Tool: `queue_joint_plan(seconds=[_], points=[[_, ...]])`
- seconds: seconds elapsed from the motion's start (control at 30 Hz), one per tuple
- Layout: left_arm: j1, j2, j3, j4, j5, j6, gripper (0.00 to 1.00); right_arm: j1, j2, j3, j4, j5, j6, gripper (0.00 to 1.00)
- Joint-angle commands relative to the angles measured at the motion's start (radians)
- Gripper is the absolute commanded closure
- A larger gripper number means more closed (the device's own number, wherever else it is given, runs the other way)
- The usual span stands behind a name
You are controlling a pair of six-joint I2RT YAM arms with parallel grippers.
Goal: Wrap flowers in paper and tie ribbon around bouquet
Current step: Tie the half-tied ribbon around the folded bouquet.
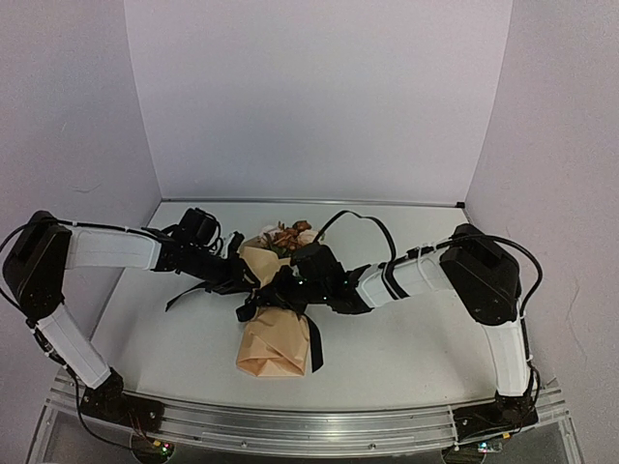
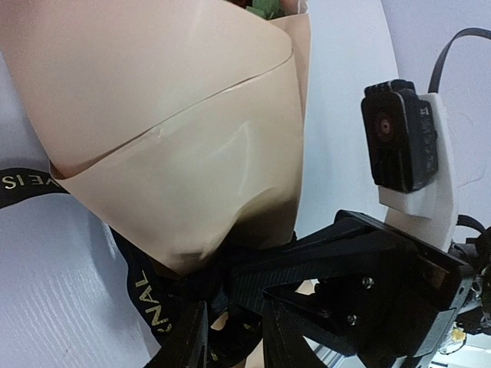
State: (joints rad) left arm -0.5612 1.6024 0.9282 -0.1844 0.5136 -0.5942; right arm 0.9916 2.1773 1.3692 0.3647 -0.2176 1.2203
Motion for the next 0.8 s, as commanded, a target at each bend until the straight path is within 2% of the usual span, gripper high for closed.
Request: queue_joint_plan(seconds=[0.0, 0.27, 0.47, 0.77], points=[[0.01, 0.025, -0.002, 0.02, 0.028, -0.01, 0.71, 0.005, -0.042, 0.002, 0.042, 0.005, -0.023, 1.0], [0.018, 0.062, -0.009, 0.084, 0.073, -0.053, 0.7, 0.005, -0.04, 0.006, 0.042, -0.003, -0.024, 1.0], [0.022, 0.068, -0.028, 0.111, 0.061, -0.073, 0.73, 0.004, -0.041, -0.002, 0.042, 0.0, -0.021, 1.0], [0.03, 0.082, -0.049, 0.155, 0.086, -0.1, 0.84, 0.005, -0.045, -0.009, 0.042, 0.005, -0.016, 1.0]])
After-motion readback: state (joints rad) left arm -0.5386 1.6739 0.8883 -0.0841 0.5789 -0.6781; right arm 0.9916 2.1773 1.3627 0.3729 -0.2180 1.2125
